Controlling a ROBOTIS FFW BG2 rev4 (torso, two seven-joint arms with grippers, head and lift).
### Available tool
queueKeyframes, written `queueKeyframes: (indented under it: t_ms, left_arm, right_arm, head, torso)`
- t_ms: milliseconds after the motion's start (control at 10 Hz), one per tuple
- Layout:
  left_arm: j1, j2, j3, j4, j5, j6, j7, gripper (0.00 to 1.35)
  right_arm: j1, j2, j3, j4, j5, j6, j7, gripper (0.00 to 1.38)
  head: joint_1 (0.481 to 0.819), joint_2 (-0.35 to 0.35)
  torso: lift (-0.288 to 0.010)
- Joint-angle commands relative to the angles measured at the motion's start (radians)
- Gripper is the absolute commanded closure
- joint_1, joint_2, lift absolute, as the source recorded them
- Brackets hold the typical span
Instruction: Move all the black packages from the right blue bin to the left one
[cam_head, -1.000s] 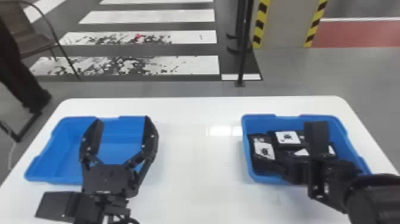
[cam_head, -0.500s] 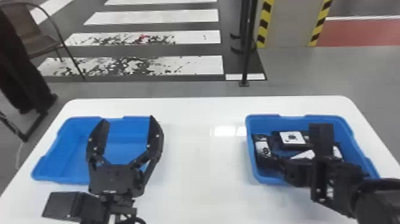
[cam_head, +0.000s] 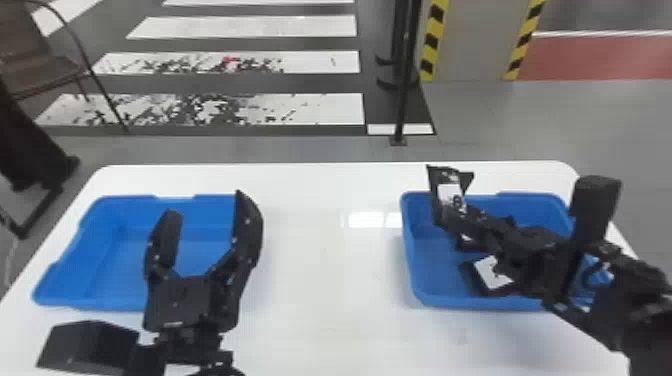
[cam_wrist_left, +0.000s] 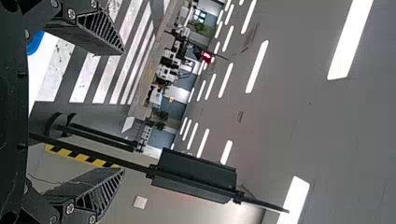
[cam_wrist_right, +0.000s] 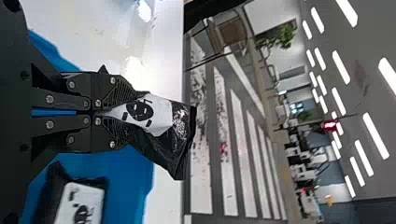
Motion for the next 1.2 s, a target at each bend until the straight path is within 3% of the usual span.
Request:
queueKeyframes:
  t_ms: [0,100,300,400,500,700,1100]
  left_arm:
    - [-0.001,-0.002,-0.012,-0.029,0.113,-0.030,0.000,0.16]
    - [0.011,0.003,-0.020,-0.080,0.207,-0.018,-0.008,0.16]
    - [0.006,0.027,-0.066,-0.174,0.462,0.026,-0.060,0.17]
    - [0.004,0.032,-0.060,-0.198,0.480,0.056,-0.075,0.16]
    - [0.004,0.032,-0.048,-0.201,0.462,0.097,-0.089,0.16]
    - [0.009,0.024,-0.010,-0.220,0.325,0.196,-0.118,0.16]
    - [0.004,0.023,-0.018,-0.223,0.309,0.213,-0.132,0.22]
  right_arm:
    - [-0.007,-0.025,0.014,-0.062,-0.047,-0.053,0.082,1.15]
    - [-0.029,-0.054,0.085,-0.062,-0.121,-0.053,0.143,1.15]
    - [-0.071,-0.095,0.227,-0.057,-0.260,-0.038,0.189,1.15]
    - [-0.083,-0.109,0.263,-0.089,-0.278,-0.021,0.198,1.15]
    - [-0.098,-0.121,0.303,-0.126,-0.288,-0.016,0.198,1.15]
    - [-0.135,-0.138,0.383,-0.126,-0.312,-0.016,0.197,1.15]
    - [-0.157,-0.141,0.418,-0.104,-0.324,-0.018,0.195,1.15]
  head:
    - [0.695,0.030]
    - [0.695,0.047]
    - [0.695,0.158]
    - [0.695,0.183]
    - [0.695,0.219]
    - [0.695,0.266]
    - [0.695,0.295]
  torso:
    - [-0.154]
    - [-0.154]
    - [-0.154]
    - [-0.154]
    - [-0.154]
    - [-0.154]
    - [-0.154]
